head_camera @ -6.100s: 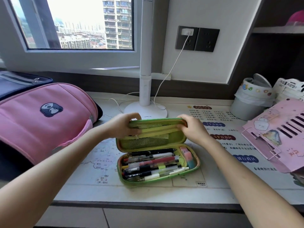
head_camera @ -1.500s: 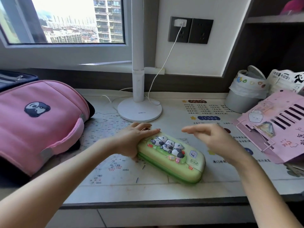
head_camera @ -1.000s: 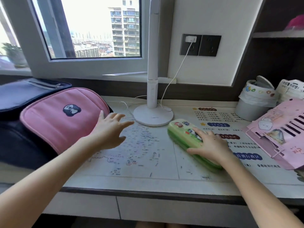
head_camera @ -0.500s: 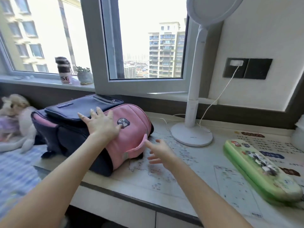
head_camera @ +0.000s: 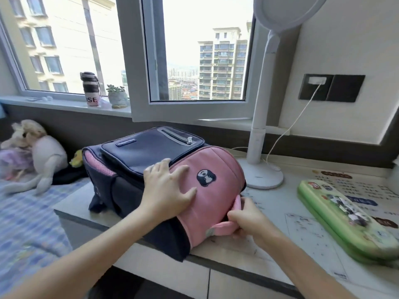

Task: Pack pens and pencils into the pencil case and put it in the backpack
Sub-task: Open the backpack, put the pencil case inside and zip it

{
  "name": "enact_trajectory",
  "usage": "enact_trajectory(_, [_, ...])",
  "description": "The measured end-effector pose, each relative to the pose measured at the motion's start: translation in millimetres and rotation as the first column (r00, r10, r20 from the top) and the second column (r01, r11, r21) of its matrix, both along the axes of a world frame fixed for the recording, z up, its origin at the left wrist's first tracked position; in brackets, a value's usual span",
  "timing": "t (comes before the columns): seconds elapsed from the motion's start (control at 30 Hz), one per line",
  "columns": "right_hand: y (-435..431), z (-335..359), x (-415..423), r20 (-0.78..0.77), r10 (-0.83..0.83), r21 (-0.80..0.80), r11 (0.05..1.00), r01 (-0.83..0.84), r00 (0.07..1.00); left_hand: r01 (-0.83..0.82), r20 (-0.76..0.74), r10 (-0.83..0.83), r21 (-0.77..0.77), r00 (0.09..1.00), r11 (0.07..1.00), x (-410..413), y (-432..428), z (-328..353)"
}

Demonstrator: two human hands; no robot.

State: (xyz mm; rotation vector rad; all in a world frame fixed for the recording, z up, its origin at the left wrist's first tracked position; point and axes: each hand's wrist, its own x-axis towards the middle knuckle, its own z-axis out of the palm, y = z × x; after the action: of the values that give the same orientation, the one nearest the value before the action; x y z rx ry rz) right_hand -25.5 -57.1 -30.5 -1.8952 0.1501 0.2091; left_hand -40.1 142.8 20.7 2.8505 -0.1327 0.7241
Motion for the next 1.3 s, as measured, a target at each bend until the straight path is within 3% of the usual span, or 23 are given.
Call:
enact_trajectory(0.13, [-51, 5, -52, 0.015, -0.065, -0.071, 0.995, 0.066, 0.998, 0.213, 0.003, -0.213, -0.048, 0.977, 0.976, -12, -49, -5])
enact_trajectory(0.27, [-53, 2, -100, -0.020, -0.067, -0.047, 0.997, 0.066, 0.998, 0.488, -0.037, -0.500, -0.164, 0.865, 0.857, 2, -50, -3])
enact_trajectory(0.37, [-44, 10, -114, -0.089, 0.039, -0.090, 0.995, -0.047, 0.995, 0.584, -0.005, -0.595, -0.180, 0.804, 0.791, 18, -33, -4])
enact_trajectory(0.47, [-61, 40, -104, -0.154, 0.210, -0.334, 0.909, -0.250, 0.966, 0.583, 0.066, -0.580, -0.150, 0.812, 0.799, 30, -16, -1])
enact_trajectory(0.57, [-87, 73, -66, 0.120, 0.118, -0.462, 0.885, -0.050, 0.986, 0.536, 0.105, -0.527, -0.089, 0.843, 0.840, 34, -5, 10])
enact_trajectory(0.63, [-94, 85, -26, 0.345, 0.048, -0.485, 0.864, 0.135, 0.937, 0.519, 0.067, -0.515, -0.089, 0.855, 0.850, 33, -2, 15])
enact_trajectory(0.77, [-79, 95, 51, 0.494, 0.067, -0.548, 0.798, 0.251, 0.867, 0.478, 0.041, -0.477, -0.131, 0.878, 0.869, 35, -2, 19])
enact_trajectory(0.93, [-56, 102, 97, 0.257, 0.114, -0.300, 0.953, -0.033, 0.960, 0.422, 0.057, -0.418, -0.115, 0.907, 0.899, 37, -14, 23])
enact_trajectory(1.07, [-66, 99, 104, 0.212, 0.124, -0.299, 0.953, -0.056, 0.969, 0.414, 0.063, -0.409, -0.131, 0.910, 0.901, 41, -16, 22])
enact_trajectory(1.13, [-79, 90, 97, 0.156, 0.106, -0.385, 0.922, -0.038, 0.982, 0.415, 0.079, -0.408, -0.138, 0.910, 0.899, 42, -15, 20])
enact_trajectory(1.2, [-97, 81, 80, 0.003, 0.056, -0.430, 0.901, -0.050, 0.998, 0.414, 0.094, -0.404, -0.139, 0.910, 0.899, 42, -16, 18])
enact_trajectory(1.3, [-122, 70, 47, -0.173, 0.017, -0.351, 0.933, -0.078, 0.985, 0.411, 0.083, -0.403, -0.142, 0.911, 0.900, 42, -16, 17])
